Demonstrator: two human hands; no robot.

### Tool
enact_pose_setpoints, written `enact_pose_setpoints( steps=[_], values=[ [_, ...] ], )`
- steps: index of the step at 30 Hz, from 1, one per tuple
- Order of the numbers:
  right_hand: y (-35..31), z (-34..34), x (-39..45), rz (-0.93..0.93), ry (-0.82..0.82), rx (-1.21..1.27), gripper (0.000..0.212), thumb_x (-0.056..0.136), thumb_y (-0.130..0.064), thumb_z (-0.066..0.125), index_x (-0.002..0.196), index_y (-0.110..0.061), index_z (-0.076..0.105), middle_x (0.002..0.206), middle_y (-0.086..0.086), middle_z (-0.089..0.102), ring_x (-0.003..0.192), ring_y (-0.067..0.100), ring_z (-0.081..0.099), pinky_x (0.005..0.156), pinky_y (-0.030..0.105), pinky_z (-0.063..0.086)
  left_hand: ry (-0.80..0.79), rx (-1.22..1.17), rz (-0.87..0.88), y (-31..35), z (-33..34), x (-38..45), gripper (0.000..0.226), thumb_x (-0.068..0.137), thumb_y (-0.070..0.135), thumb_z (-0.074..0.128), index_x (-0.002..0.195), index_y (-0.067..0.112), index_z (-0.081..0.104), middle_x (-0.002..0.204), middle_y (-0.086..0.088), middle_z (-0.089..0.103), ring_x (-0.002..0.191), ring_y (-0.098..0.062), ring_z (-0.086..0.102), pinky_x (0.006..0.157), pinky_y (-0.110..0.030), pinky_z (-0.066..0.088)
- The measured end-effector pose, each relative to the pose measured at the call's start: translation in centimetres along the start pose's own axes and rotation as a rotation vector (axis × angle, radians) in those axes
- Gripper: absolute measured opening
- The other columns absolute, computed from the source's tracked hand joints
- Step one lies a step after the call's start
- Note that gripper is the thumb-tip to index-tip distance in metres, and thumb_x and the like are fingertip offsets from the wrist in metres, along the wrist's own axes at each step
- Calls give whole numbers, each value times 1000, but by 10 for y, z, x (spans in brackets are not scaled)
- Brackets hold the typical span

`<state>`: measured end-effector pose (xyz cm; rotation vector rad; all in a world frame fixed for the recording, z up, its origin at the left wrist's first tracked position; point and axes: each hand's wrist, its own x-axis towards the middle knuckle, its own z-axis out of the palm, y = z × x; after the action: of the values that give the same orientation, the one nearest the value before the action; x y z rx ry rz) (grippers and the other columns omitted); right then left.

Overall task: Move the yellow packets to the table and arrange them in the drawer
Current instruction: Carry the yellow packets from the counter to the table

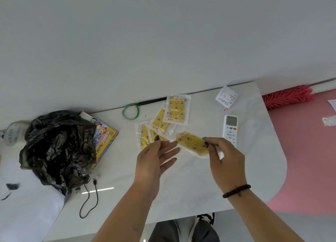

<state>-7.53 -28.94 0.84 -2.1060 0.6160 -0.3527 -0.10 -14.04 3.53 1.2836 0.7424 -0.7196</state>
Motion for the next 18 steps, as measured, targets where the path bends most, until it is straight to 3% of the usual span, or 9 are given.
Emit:
enact_pose_setpoints(
  steps=[3, 6, 9, 13, 16, 18],
  values=[
    [3, -6, 6, 219, 56, 99, 37, 87, 1, 59, 83, -35, 62, 86, -25, 62, 83, -12, 60, 73, 4, 46, 267, 81, -23, -13, -18, 30, 14, 97, 14, 53, 100, 7, 64, 95, -7, 75, 89, -22, 72, 75, -34, 56],
    [9, -10, 5, 387, 86, 190, 40, 88, 0, 58, 80, -39, 59, 85, -22, 63, 83, -1, 62, 77, 23, 52, 431, 198, -132, -33, -32, 58, 21, 90, 19, 64, 105, 5, 64, 93, -8, 69, 93, -25, 68, 70, -35, 57],
    [16, -11, 1, 501, 108, 295, 32, 88, -2, 60, 81, -33, 63, 87, -15, 66, 88, 9, 65, 82, 31, 52, 426, 277, -197, -43, -30, 73, 27, 85, 31, 71, 99, 10, 61, 87, -7, 63, 91, -27, 67, 64, -35, 58],
    [25, -8, -5, 655, 120, 421, 23, 88, -4, 62, 79, -26, 65, 90, -9, 68, 102, 20, 65, 90, 34, 52, 422, 317, -171, -40, -20, 82, 20, 85, 28, 71, 84, 13, 58, 83, -7, 65, 78, -24, 68, 64, -34, 57],
    [26, -3, -8, 728, 114, 451, 21, 87, -4, 62, 80, -24, 66, 92, -10, 69, 112, 23, 61, 95, 42, 50, 417, 368, -155, -39, -20, 84, 24, 85, 28, 72, 74, 15, 55, 76, -5, 62, 78, -25, 67, 71, -37, 58],
    [24, -1, -8, 763, 94, 454, 21, 88, -4, 61, 81, -23, 67, 89, -10, 70, 107, 22, 63, 95, 44, 50, 404, 386, -146, -40, -22, 83, 23, 84, 25, 74, 73, 16, 56, 76, -3, 60, 82, -25, 65, 77, -38, 58]
  ],
)
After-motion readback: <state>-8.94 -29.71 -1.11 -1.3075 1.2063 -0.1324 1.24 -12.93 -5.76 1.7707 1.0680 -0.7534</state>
